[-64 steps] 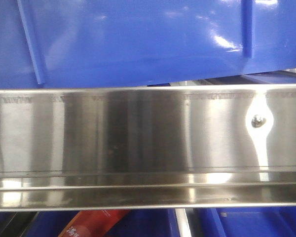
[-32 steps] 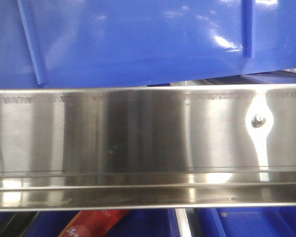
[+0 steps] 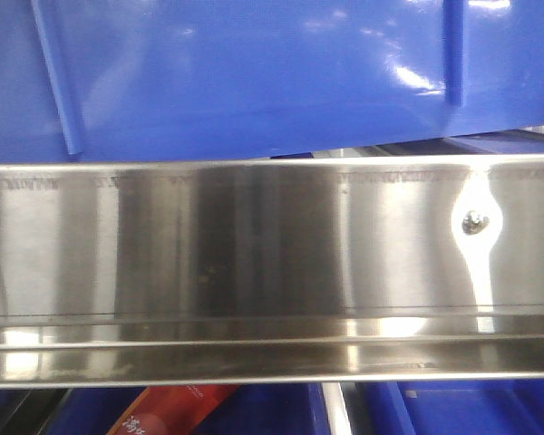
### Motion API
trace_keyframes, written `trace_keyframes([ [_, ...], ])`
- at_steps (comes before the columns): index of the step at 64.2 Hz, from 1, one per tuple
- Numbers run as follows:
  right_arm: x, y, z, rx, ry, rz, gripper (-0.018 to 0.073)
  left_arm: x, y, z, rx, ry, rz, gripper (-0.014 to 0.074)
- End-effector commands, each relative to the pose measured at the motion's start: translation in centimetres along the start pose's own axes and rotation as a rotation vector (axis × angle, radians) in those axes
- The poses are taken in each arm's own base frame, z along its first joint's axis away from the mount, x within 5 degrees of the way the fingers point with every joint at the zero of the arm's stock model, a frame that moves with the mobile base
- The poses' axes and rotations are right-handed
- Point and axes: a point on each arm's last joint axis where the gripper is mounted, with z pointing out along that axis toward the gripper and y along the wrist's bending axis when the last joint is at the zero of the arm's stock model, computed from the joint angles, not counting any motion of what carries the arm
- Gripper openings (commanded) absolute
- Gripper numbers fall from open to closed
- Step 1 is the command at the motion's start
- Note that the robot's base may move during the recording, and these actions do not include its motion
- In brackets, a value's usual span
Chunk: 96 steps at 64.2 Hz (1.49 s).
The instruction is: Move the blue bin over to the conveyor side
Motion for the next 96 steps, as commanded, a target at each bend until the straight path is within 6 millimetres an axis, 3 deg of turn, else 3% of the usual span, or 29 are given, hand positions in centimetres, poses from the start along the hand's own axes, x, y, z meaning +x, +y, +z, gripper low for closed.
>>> trace_keyframes([
  [1,0.0,0.1,0.0,-0.007,-0.005,0.003,0.006,-0.2,-0.1,-0.2,0.009,-0.016,-0.009,-0.0006],
  [8,0.0,0.1,0.0,-0.007,-0.005,0.003,-0.0104,-0.2,-0.1,-0.2,0.009,-0.016,-0.009,-0.0006],
  [25,0.0,0.2,0.0,-0.027,-0.004,0.01,-0.0078,-0.2,-0.1,-0.2,0.009,-0.011,-0.009,0.0003],
  [32,0.0,0.2,0.0,-0.027,-0.004,0.01,-0.0078,-0.2,-0.2,-0.2,0.01,-0.011,-0.007,0.0127],
  [39,0.0,0.2,0.0,-0.027,-0.004,0.01,-0.0078,-0.4,-0.1,-0.2,0.005,-0.037,-0.019,0.0325],
  [44,0.0,0.2,0.0,-0.027,-0.004,0.01,-0.0078,-0.5,0.0,-0.2,-0.005,-0.044,-0.061,0.0373],
  [66,0.0,0.3,0.0,-0.031,-0.004,0.012,-0.0078,-0.1,0.7,2.6,-0.06,0.043,-0.063,0.0375],
  [96,0.0,0.3,0.0,-0.036,-0.004,0.014,-0.0078,0.3,1.1,4.8,-0.082,0.109,-0.077,0.0371],
])
